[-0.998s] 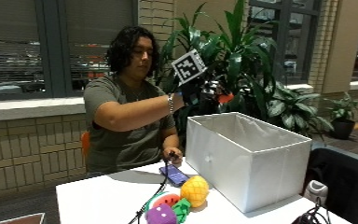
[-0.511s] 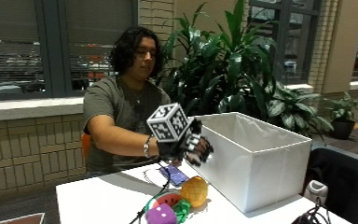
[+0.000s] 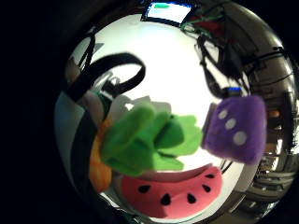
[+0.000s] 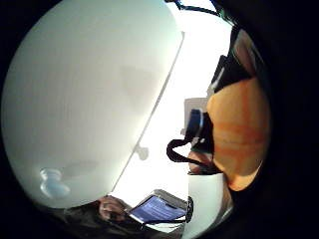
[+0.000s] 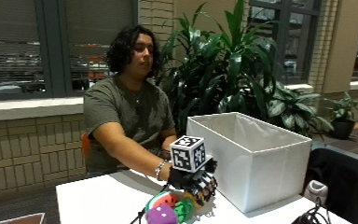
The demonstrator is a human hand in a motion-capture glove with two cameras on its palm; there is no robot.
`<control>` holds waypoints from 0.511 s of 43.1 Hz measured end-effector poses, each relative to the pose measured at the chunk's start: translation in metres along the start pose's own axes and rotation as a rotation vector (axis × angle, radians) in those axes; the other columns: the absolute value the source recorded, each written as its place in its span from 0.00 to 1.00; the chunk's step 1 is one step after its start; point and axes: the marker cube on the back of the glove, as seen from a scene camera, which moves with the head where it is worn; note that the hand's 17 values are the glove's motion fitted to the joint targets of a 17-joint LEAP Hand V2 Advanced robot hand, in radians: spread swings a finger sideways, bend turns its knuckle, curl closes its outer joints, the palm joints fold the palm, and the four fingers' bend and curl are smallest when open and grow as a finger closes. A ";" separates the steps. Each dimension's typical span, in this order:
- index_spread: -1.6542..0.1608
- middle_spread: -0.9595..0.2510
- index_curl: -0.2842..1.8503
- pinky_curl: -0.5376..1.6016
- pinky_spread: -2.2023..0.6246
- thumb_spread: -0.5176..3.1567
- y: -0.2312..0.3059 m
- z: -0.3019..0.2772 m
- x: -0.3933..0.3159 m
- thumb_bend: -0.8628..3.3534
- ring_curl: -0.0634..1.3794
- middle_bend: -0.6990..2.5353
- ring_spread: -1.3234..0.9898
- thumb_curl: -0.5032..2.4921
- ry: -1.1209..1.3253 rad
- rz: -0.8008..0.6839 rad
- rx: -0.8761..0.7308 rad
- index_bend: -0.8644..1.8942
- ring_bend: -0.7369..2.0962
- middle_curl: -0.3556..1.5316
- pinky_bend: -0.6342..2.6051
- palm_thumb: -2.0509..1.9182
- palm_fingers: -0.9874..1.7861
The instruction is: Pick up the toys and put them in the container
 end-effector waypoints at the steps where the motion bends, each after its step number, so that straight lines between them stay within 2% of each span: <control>1: 0.72 0.49 0.34 0.48 0.70 0.49 0.000 -0.005 0.000 0.25 0.47 0.47 0.37 0.30 -0.019 -0.009 0.028 0.61 0.62 0.58 0.50 0.64 0.55; 6: 0.71 0.47 0.35 0.48 0.66 0.46 0.011 -0.059 0.002 0.26 0.48 0.48 0.37 0.32 -0.212 -0.050 0.239 0.59 0.65 0.60 0.53 0.66 0.63; 10: 0.71 0.47 0.36 0.47 0.65 0.44 0.026 -0.112 -0.009 0.25 0.50 0.50 0.37 0.33 -0.243 -0.106 0.385 0.60 0.66 0.62 0.52 0.66 0.67; 16: 0.72 0.46 0.39 0.47 0.64 0.41 0.053 -0.217 -0.067 0.24 0.51 0.51 0.38 0.36 -0.227 -0.305 0.618 0.62 0.68 0.64 0.50 0.66 0.72; 19: 0.72 0.46 0.40 0.47 0.64 0.39 0.059 -0.259 -0.095 0.24 0.52 0.52 0.38 0.37 -0.243 -0.403 0.668 0.62 0.68 0.65 0.50 0.66 0.73; 22: 0.72 0.46 0.42 0.46 0.64 0.38 0.062 -0.293 -0.131 0.24 0.52 0.52 0.39 0.38 -0.338 -0.490 0.649 0.63 0.68 0.65 0.49 0.66 0.74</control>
